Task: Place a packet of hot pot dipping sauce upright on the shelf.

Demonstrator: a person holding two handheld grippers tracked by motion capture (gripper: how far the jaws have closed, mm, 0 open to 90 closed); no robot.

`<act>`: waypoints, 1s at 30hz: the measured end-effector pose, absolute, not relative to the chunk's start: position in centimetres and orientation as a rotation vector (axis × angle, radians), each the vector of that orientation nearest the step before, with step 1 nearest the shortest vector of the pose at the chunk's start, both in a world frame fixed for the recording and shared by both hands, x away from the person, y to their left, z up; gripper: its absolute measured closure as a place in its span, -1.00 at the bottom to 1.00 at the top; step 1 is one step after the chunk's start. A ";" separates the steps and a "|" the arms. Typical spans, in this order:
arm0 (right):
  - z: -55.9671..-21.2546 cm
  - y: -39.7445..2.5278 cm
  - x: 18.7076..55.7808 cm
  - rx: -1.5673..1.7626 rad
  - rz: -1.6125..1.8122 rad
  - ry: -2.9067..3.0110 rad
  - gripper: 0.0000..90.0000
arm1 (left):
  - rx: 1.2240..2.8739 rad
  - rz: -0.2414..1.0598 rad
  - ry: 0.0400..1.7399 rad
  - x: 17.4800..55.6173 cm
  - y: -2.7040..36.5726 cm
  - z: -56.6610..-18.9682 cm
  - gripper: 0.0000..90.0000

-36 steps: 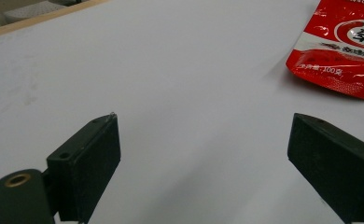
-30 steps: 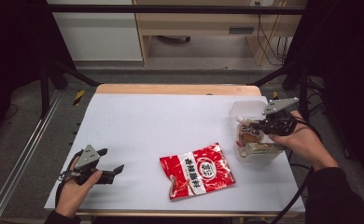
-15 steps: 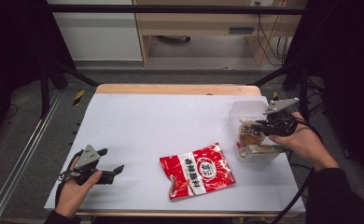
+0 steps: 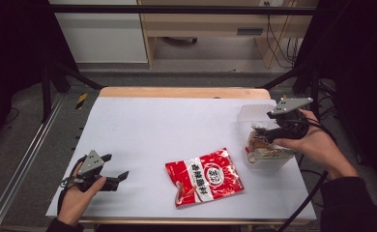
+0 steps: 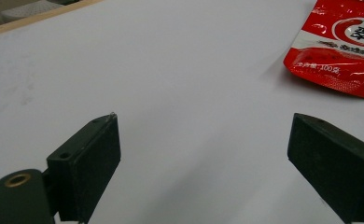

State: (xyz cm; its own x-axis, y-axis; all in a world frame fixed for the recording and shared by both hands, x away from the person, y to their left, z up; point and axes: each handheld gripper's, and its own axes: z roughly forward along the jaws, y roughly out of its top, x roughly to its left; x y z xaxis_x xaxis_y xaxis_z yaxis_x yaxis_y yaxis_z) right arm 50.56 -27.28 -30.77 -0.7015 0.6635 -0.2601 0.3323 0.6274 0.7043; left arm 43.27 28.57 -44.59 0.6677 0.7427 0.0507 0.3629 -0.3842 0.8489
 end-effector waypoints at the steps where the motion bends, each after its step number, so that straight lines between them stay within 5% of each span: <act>1: -30.3 -26.9 50.3 0.772 0.879 2.329 -0.38 | 1.999 0.544 0.856 43.3 28.5 -44.6 -0.79; 15: -28.4 -20.4 46.7 0.720 0.810 2.239 -0.75 | 2.007 0.546 0.852 43.3 28.5 -44.6 -0.79; 30: -32.6 -15.9 42.0 0.799 0.957 2.186 -0.47 | 2.015 0.543 0.850 43.3 28.4 -44.8 -0.79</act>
